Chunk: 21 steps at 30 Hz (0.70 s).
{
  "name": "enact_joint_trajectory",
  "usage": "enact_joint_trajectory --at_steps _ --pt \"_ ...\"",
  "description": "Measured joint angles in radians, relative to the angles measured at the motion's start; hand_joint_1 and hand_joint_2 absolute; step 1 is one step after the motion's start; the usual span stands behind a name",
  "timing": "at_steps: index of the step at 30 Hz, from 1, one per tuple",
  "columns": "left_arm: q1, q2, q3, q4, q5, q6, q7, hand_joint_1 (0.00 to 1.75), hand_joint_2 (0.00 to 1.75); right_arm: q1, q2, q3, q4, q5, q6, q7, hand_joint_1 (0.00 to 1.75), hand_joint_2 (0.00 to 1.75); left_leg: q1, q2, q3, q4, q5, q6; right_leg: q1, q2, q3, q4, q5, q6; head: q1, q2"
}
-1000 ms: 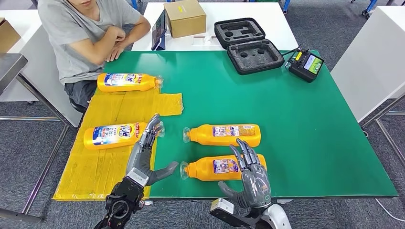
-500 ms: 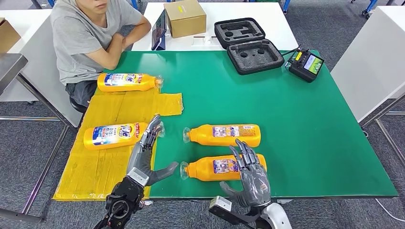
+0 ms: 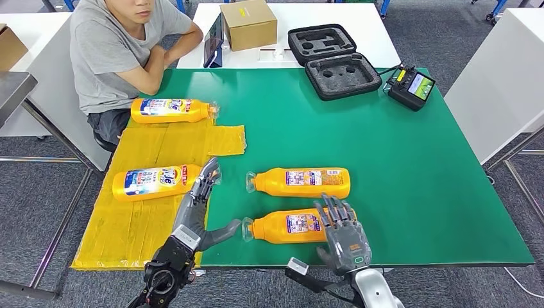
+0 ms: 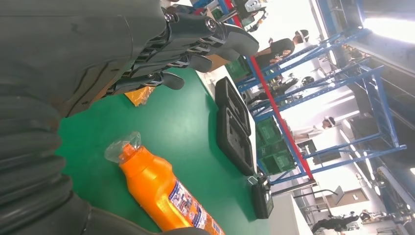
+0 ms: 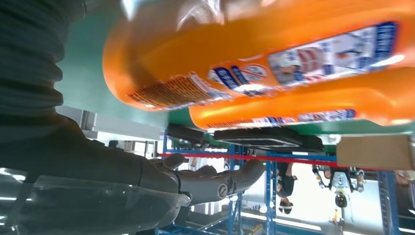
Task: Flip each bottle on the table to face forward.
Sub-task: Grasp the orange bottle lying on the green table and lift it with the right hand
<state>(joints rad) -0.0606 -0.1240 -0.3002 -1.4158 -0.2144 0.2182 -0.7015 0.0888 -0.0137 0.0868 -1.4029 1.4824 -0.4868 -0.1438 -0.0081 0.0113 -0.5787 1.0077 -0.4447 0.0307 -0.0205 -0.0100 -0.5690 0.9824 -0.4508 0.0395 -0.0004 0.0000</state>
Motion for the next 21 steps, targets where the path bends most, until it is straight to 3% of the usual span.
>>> enact_joint_trajectory --at_steps 17,21 --pt "-0.023 0.000 -0.015 0.031 0.016 -0.013 0.000 0.00 1.75 -0.009 -0.017 -0.007 0.037 0.005 -0.030 -0.051 0.00 1.75 0.000 0.000 0.000 0.000 0.000 0.000 0.000 0.000 0.000 0.000 0.000 0.000 0.000 0.000" --pt "-0.028 0.000 -0.018 0.041 0.022 -0.011 0.000 0.00 1.75 -0.008 -0.029 -0.001 0.034 0.058 -0.051 0.004 0.00 1.75 0.000 0.000 0.000 0.000 0.000 0.000 0.000 0.000 0.000 0.000 0.000 0.000 0.000 0.000"
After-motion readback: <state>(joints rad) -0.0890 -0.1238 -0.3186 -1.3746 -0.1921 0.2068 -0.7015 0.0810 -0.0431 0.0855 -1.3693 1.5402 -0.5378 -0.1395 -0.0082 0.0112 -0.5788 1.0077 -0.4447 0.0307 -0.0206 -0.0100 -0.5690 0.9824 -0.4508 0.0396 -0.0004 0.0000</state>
